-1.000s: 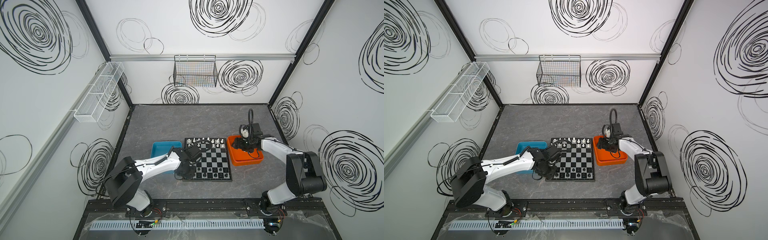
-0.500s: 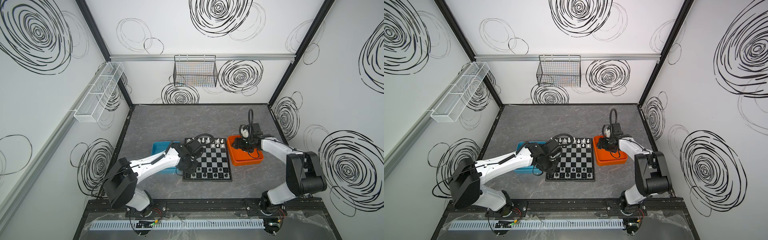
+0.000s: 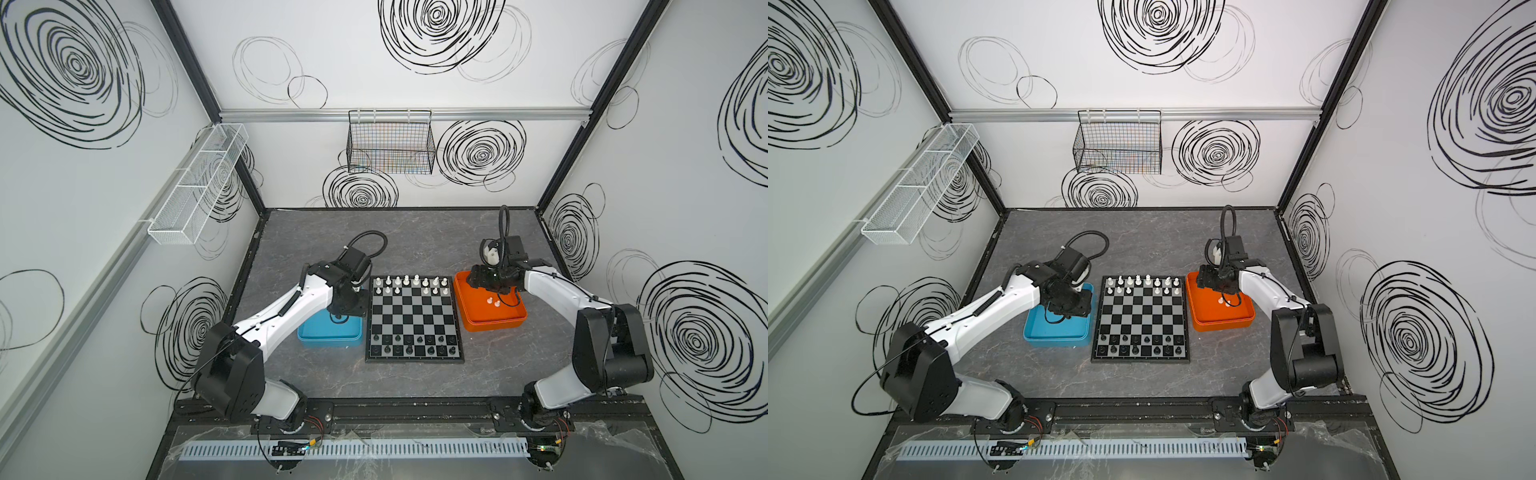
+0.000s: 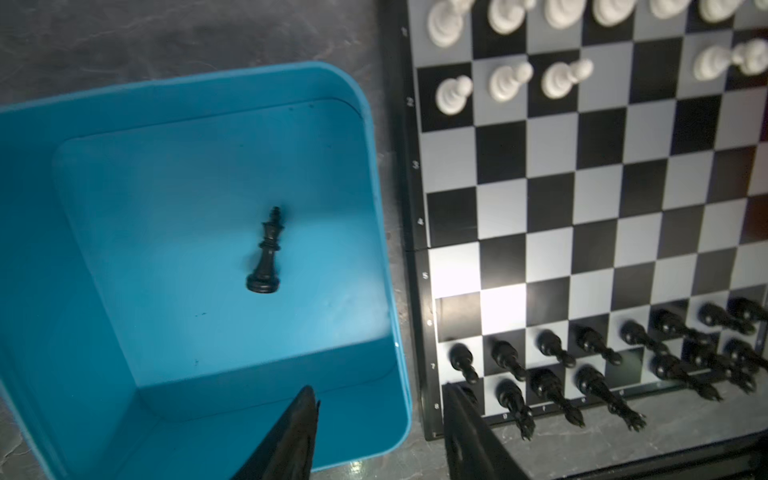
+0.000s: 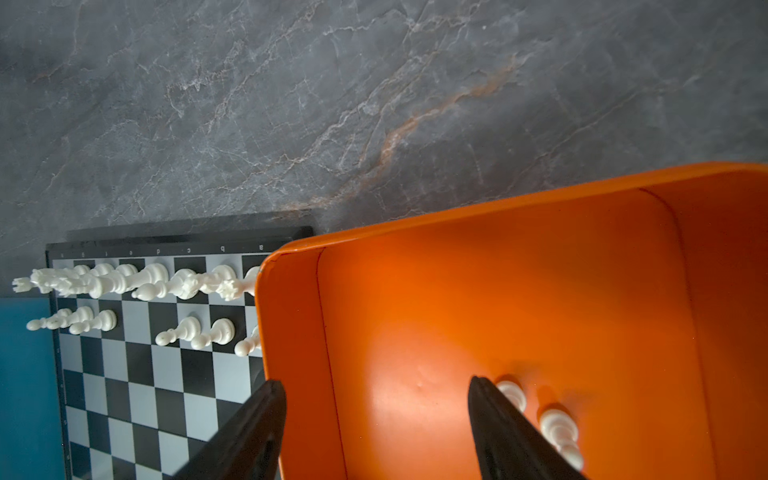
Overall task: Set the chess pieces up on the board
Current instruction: 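Raise the left gripper over the blue tray while the right gripper lowers, then lower the right gripper and close it on a white pawn in the orange tray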
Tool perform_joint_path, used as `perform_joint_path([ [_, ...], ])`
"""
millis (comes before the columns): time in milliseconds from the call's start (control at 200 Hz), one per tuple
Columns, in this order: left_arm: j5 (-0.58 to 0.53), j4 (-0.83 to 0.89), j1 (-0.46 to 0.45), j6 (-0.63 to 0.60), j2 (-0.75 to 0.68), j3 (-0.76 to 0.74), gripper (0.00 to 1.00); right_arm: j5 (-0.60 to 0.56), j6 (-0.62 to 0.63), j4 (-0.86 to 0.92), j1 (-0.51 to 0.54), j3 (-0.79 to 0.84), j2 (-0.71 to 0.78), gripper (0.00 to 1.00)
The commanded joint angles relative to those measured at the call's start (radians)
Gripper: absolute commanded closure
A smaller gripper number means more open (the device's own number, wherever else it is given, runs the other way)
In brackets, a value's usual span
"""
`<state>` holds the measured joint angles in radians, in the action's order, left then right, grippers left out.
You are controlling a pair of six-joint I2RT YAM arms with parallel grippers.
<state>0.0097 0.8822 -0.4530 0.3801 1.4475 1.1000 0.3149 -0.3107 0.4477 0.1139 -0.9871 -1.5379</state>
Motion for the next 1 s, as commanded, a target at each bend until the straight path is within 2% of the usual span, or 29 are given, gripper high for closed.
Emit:
perform_joint_path([
  [0,-0.011,-0.002,0.071,-0.077,0.012,0.036,0.42,-0.07,0.022,0.089,-0.021,-0.03,0.005,0.27],
  [205,0.0,-0.059,0.182,-0.111,0.048,0.023,0.32,-0.12,0.045,0.138,-0.067,-0.008,0.009,0.27],
  [440,-0.001,-0.097,0.254,-0.139,0.073,0.019,0.22,-0.163,0.059,0.131,-0.077,0.014,-0.015,0.32],
  [655,0.007,-0.111,0.275,-0.144,0.086,0.018,0.14,-0.177,0.06,0.126,-0.076,0.006,-0.048,0.36],
  [991,0.031,-0.138,0.277,-0.129,0.096,0.019,0.09,-0.197,0.052,0.107,-0.047,0.008,-0.076,0.47],
])
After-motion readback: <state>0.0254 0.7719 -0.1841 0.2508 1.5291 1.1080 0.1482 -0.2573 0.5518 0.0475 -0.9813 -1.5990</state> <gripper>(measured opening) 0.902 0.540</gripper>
